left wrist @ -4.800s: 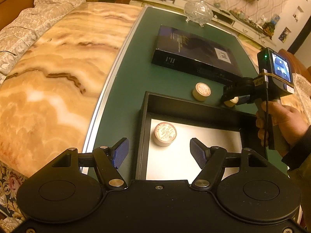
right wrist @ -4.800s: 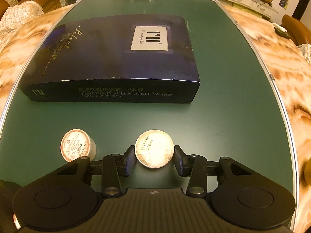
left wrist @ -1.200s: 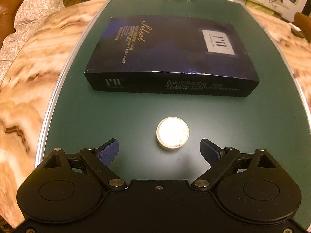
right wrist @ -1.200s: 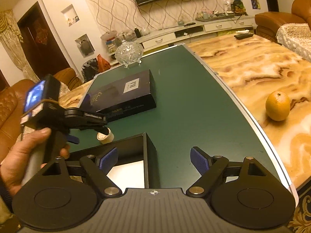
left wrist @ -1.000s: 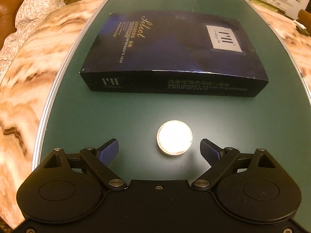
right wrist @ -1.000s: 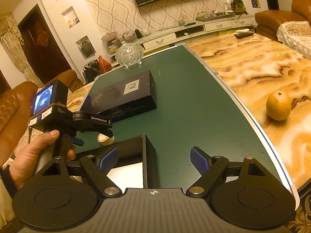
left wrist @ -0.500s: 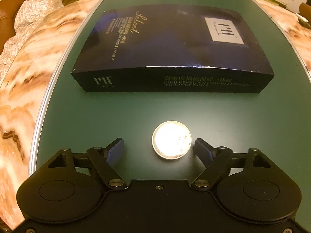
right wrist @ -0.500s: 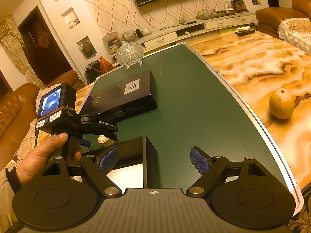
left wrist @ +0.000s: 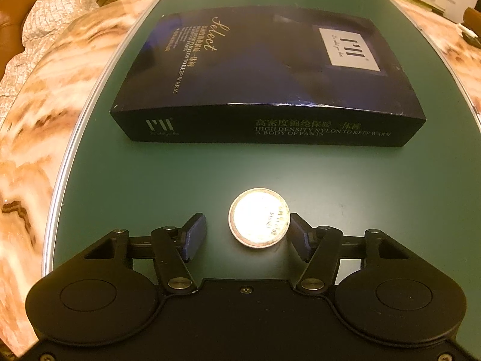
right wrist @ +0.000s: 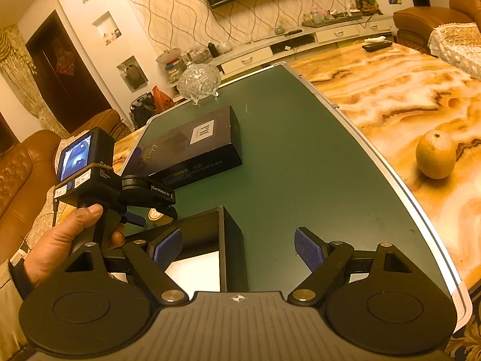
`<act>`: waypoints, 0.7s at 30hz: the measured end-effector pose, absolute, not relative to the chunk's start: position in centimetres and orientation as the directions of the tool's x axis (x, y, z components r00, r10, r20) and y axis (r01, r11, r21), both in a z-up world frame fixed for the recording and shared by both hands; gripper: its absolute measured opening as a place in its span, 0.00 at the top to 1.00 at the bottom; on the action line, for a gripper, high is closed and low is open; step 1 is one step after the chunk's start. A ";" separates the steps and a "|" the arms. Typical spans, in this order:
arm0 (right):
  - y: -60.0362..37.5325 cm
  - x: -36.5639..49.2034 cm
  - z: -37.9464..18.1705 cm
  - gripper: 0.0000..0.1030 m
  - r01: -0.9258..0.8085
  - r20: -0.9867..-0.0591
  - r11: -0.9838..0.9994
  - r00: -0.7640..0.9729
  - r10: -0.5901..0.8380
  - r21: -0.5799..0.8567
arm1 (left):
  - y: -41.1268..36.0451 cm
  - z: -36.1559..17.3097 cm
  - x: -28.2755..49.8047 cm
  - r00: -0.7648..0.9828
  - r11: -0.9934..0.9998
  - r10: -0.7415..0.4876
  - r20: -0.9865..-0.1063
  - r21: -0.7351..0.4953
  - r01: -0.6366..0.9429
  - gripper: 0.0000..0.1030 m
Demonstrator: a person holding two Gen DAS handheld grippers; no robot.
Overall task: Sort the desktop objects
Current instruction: 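Move the open left gripper around the cream-lidded jar on the table, then close the left gripper on the cream-lidded jar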
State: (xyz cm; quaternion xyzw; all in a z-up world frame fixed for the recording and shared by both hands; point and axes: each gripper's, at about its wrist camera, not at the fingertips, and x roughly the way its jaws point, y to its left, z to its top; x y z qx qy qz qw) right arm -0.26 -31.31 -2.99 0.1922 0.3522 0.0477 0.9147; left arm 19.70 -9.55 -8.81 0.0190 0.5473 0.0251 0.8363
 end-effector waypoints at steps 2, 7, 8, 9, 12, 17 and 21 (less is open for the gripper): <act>-31.3 -0.2 -3.0 0.18 0.047 -0.625 0.922 0.748 0.222 0.384 | -9.5 -8.8 19.7 0.400 0.998 0.059 -0.915 0.055 -0.021 0.45; -31.3 -0.2 -3.0 0.18 0.049 -0.626 0.921 0.747 0.223 0.387 | -9.4 -8.7 19.8 0.398 0.999 0.044 -0.916 0.039 -0.021 0.49; -31.4 -0.2 -3.1 0.18 0.050 -0.626 0.921 0.747 0.223 0.387 | -9.4 -8.6 19.8 0.399 0.999 0.040 -0.916 0.036 -0.019 0.50; -31.4 -0.2 -3.1 0.18 0.050 -0.626 0.921 0.747 0.222 0.387 | -9.4 -8.6 19.7 0.400 0.999 0.039 -0.916 0.035 -0.017 0.50; -31.4 -0.2 -3.1 0.18 0.050 -0.625 0.920 0.748 0.224 0.388 | -9.4 -8.5 19.7 0.400 1.000 0.031 -0.916 0.027 -0.015 0.52; -31.5 -0.2 -3.2 0.18 0.053 -0.623 0.919 0.750 0.222 0.391 | -9.1 -8.5 19.8 0.399 1.000 0.020 -0.917 0.015 -0.014 0.55; -31.6 -0.3 -3.3 0.18 0.057 -0.622 0.917 0.751 0.221 0.395 | -8.9 -8.5 20.0 0.399 1.000 0.010 -0.917 0.008 -0.007 0.58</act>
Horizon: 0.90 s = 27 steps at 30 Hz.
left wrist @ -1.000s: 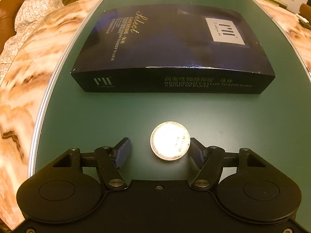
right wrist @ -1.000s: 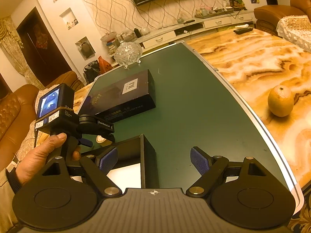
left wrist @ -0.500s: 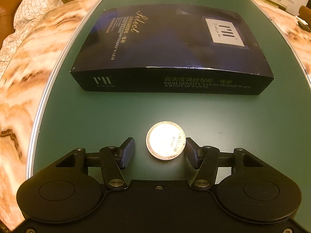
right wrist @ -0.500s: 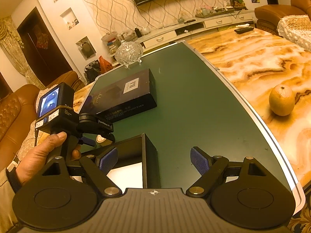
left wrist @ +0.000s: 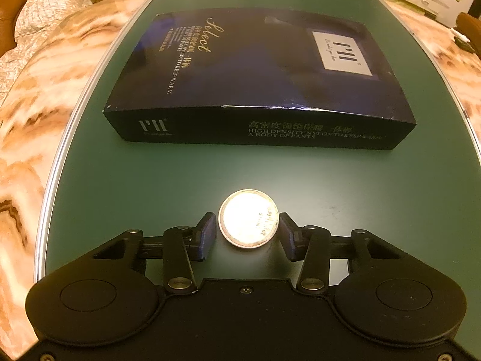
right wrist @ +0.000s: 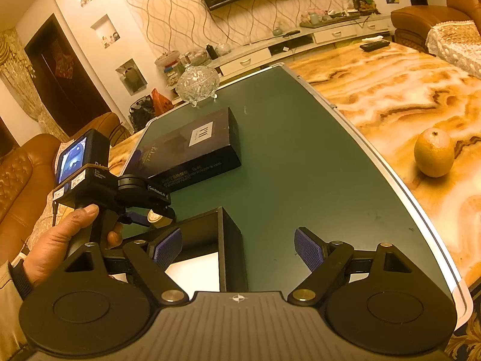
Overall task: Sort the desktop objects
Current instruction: 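Close the left gripper on the cream-lidded jar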
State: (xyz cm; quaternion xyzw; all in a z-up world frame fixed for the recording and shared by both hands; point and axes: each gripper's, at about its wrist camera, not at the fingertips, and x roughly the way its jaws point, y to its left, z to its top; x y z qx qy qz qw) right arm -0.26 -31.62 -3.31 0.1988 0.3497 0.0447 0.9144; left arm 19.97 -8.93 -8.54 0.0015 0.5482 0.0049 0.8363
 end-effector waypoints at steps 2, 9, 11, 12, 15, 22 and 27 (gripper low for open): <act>-31.7 -0.3 -3.5 0.18 0.060 -0.623 0.915 0.750 0.223 0.399 | -8.8 -8.5 20.0 0.400 1.000 0.004 -0.916 0.002 -0.006 0.59; -32.1 -0.2 -3.7 0.18 0.060 -0.622 0.912 0.749 0.228 0.406 | -8.7 -8.2 19.9 0.405 1.000 -0.005 -0.914 -0.007 -0.003 0.60; -32.1 -0.2 -3.9 0.18 0.061 -0.623 0.911 0.748 0.229 0.408 | -8.7 -8.2 19.9 0.406 1.000 -0.006 -0.914 -0.007 0.000 0.60; -32.1 -0.2 -4.0 0.18 0.062 -0.623 0.910 0.748 0.229 0.409 | -8.8 -8.2 19.9 0.406 1.000 -0.007 -0.914 -0.008 0.001 0.60; -32.1 -0.1 -4.0 0.18 0.060 -0.624 0.910 0.746 0.233 0.411 | -8.9 -8.1 19.8 0.406 1.000 -0.012 -0.914 -0.010 0.006 0.60; -32.2 0.0 -3.8 0.18 0.058 -0.620 0.910 0.750 0.232 0.412 | -9.0 -8.1 19.6 0.406 1.000 -0.016 -0.914 -0.012 0.012 0.60; -32.1 0.1 -3.7 0.18 0.056 -0.618 0.910 0.751 0.232 0.410 | -9.1 -7.7 19.5 0.408 1.000 -0.022 -0.913 -0.018 0.013 0.60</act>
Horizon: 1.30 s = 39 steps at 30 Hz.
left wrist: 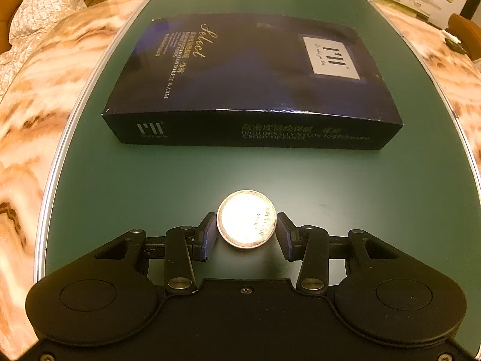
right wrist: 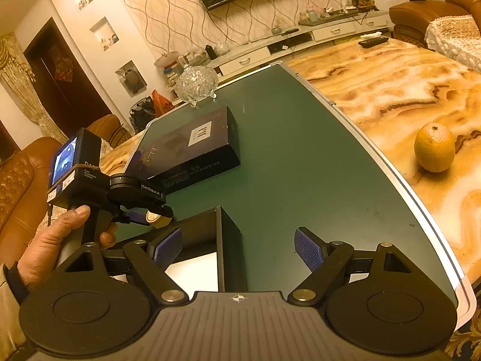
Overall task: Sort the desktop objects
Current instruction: 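Close the left gripper on the cream-lidded jar, then lift the cream-lidded jar and carry it back over the black tray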
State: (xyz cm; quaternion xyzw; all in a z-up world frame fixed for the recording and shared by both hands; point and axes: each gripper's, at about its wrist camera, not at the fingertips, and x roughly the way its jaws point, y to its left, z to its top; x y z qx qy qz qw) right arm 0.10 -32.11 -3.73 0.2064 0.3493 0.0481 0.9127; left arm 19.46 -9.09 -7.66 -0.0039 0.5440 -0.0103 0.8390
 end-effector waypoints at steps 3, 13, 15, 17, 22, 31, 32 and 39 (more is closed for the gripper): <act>-32.0 0.1 -3.7 0.18 0.053 -0.616 0.911 0.753 0.233 0.409 | -9.1 -7.5 19.3 0.408 1.000 -0.019 -0.913 -0.016 0.013 0.60; -32.2 -0.1 -3.3 0.18 0.057 -0.612 0.914 0.759 0.222 0.403 | -9.3 -6.0 18.4 0.421 0.999 -0.036 -0.906 -0.029 0.023 0.60; -32.2 -0.2 -3.2 0.18 0.058 -0.610 0.915 0.762 0.218 0.398 | -9.5 -5.5 18.0 0.423 0.999 -0.039 -0.905 -0.030 0.028 0.60; -32.3 -0.2 -3.1 0.18 0.061 -0.609 0.916 0.764 0.213 0.397 | -9.8 -4.9 17.4 0.431 0.999 -0.043 -0.901 -0.029 0.039 0.60; -32.7 -0.6 -2.7 0.18 0.070 -0.605 0.917 0.771 0.201 0.393 | -10.6 -3.4 15.9 0.445 0.997 -0.067 -0.893 -0.042 0.067 0.60; -32.9 -1.5 -2.0 0.18 0.067 -0.595 0.917 0.779 0.197 0.393 | -12.1 -1.5 12.2 0.446 0.990 -0.110 -0.888 -0.059 0.126 0.60; -32.9 -1.5 -2.0 0.18 0.066 -0.594 0.917 0.780 0.198 0.392 | -12.2 -1.4 11.8 0.445 0.990 -0.109 -0.889 -0.056 0.130 0.60; -33.1 -2.2 -1.5 0.18 0.067 -0.586 0.917 0.787 0.194 0.394 | -12.9 -1.5 9.2 0.427 0.988 -0.114 -0.897 -0.056 0.147 0.60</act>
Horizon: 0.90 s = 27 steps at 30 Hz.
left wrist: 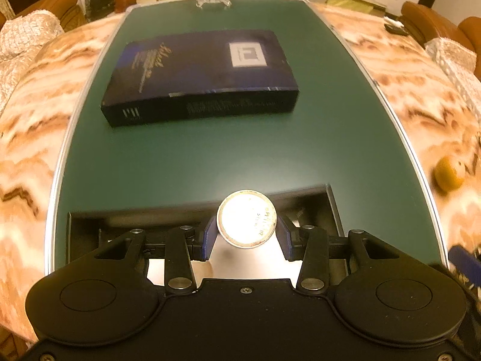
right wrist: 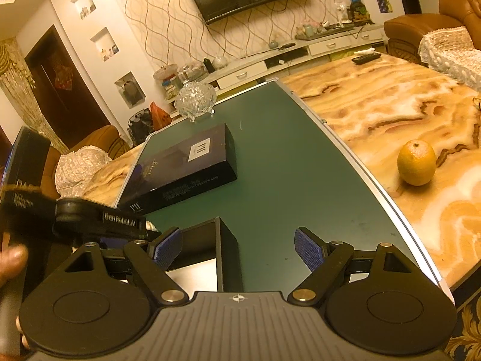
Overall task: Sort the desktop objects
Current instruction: 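Lift the cream-lidded jar and carry it back over the black tray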
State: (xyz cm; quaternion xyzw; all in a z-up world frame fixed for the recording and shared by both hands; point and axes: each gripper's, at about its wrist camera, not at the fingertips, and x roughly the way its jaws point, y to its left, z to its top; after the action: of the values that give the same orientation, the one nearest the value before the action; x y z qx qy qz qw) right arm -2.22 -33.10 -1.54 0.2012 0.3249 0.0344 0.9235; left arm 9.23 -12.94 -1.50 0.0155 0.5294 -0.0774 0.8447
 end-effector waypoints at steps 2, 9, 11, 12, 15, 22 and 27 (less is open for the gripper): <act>-33.2 -2.4 -1.4 0.18 0.068 -0.584 0.916 0.789 0.193 0.395 | -13.2 -1.7 8.7 0.417 0.986 -0.122 -0.900 -0.064 0.152 0.60; -33.6 -3.3 -0.9 0.18 0.072 -0.574 0.915 0.798 0.186 0.397 | -14.4 -2.8 7.7 0.396 0.985 -0.121 -0.910 -0.063 0.158 0.60; -33.8 -3.5 -0.8 0.18 0.074 -0.571 0.914 0.800 0.184 0.399 | -14.7 -3.2 7.5 0.389 0.986 -0.115 -0.914 -0.056 0.160 0.60; -33.9 -3.6 -0.8 0.18 0.075 -0.571 0.914 0.800 0.184 0.400 | -14.9 -3.5 7.4 0.386 0.986 -0.112 -0.916 -0.052 0.161 0.60; -34.0 -3.8 -0.7 0.18 0.076 -0.570 0.912 0.801 0.184 0.402 | -15.2 -4.4 7.4 0.369 0.986 -0.105 -0.923 -0.048 0.161 0.60; -34.3 -4.0 -0.7 0.18 0.078 -0.568 0.911 0.802 0.184 0.405 | -15.3 -6.5 7.8 0.343 0.990 -0.079 -0.936 -0.035 0.133 0.60; -34.5 -4.0 -0.8 0.18 0.080 -0.568 0.910 0.802 0.184 0.408 | -15.3 -7.1 8.0 0.337 0.991 -0.075 -0.939 -0.033 0.128 0.60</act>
State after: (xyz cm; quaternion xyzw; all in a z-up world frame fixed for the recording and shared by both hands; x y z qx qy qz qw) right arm -4.01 -34.48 -0.84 0.2108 0.3133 0.0279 0.9255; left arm 8.04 -15.32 -7.09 0.0231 0.5726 -0.0619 0.8172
